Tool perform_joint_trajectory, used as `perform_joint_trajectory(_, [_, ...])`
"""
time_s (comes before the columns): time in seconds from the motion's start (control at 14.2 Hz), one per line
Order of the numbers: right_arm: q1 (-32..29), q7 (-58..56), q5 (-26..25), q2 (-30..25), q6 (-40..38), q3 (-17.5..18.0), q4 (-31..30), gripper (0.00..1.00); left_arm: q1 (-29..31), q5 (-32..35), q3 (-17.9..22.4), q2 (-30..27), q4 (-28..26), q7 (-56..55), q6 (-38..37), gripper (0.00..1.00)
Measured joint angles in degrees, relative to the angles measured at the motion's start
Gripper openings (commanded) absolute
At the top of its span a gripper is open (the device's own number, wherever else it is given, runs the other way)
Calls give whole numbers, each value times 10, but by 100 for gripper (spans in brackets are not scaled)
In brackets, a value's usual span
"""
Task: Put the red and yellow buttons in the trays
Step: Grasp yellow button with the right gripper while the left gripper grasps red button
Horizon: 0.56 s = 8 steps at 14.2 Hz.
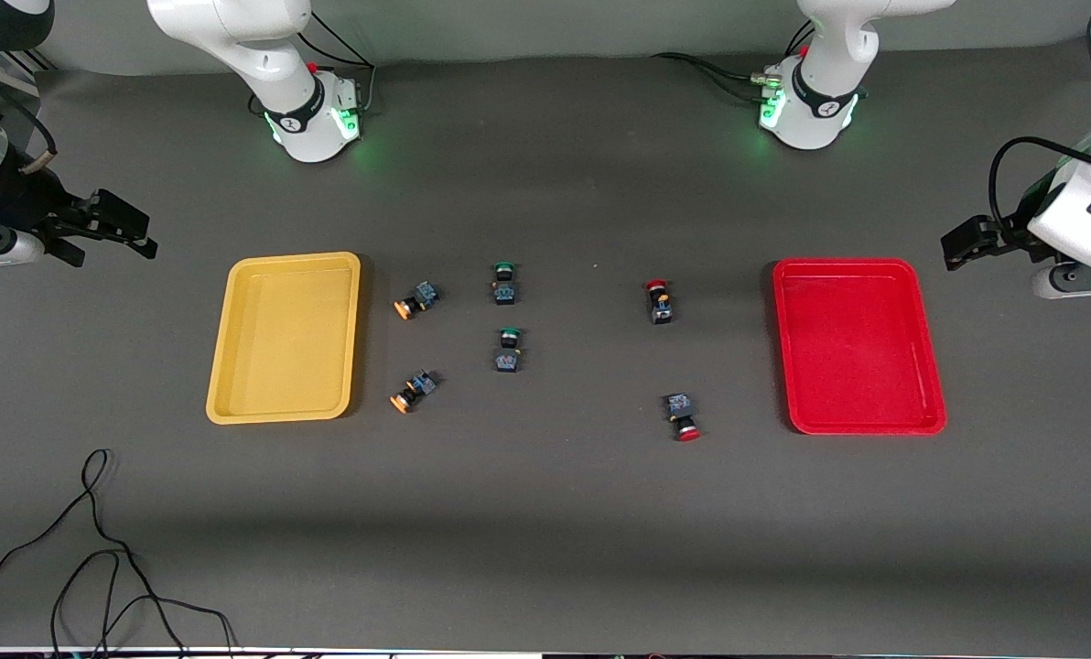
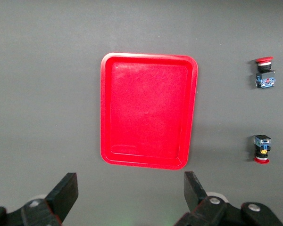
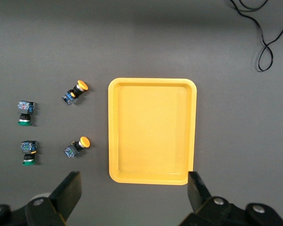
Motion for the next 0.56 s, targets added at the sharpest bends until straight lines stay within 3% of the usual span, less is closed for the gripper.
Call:
perform_joint_trajectory(0.35, [2,2,-12,7,-13,2,-2,100,1,0,2,0,6,0,-10,100])
perform_joint_trajectory(0.56, [27,65,-11,20,0,5,-30,100,1,0,1,0,10,0,-36,100])
